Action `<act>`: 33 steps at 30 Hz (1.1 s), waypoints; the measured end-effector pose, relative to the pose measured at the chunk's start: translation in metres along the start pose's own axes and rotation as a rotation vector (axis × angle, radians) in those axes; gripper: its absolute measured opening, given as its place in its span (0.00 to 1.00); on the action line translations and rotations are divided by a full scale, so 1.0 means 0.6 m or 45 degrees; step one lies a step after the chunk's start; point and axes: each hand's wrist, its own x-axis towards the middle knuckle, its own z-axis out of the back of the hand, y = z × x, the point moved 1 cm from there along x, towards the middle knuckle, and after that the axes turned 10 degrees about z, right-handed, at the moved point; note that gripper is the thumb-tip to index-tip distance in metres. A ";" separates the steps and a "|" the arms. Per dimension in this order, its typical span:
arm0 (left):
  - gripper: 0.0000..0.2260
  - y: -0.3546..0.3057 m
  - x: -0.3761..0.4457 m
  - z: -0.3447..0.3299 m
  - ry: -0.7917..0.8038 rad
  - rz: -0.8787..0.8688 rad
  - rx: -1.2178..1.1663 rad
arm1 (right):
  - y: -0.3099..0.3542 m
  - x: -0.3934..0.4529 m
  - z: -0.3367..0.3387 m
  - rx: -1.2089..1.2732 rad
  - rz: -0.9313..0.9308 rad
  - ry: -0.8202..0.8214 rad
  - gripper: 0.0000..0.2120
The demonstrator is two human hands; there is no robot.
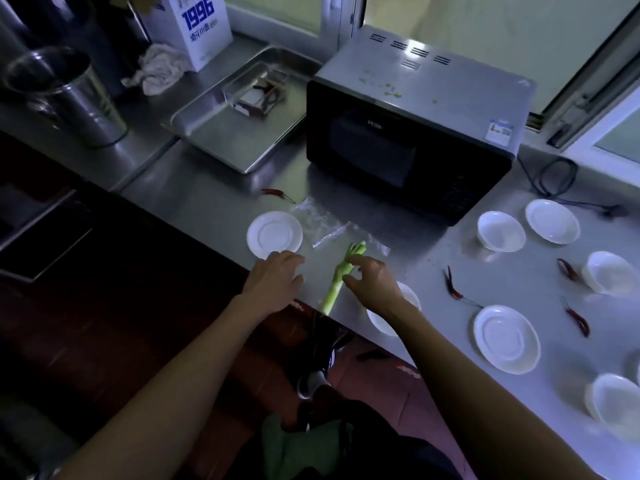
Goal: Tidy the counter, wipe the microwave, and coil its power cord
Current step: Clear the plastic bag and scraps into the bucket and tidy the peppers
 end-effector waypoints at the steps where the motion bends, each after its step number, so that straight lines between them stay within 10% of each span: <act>1: 0.20 0.007 0.013 0.005 0.017 0.019 0.007 | 0.002 0.021 -0.004 0.022 -0.016 0.010 0.20; 33: 0.11 0.051 0.339 0.029 0.319 -0.310 0.217 | -0.012 0.254 -0.076 0.157 -0.502 -0.189 0.20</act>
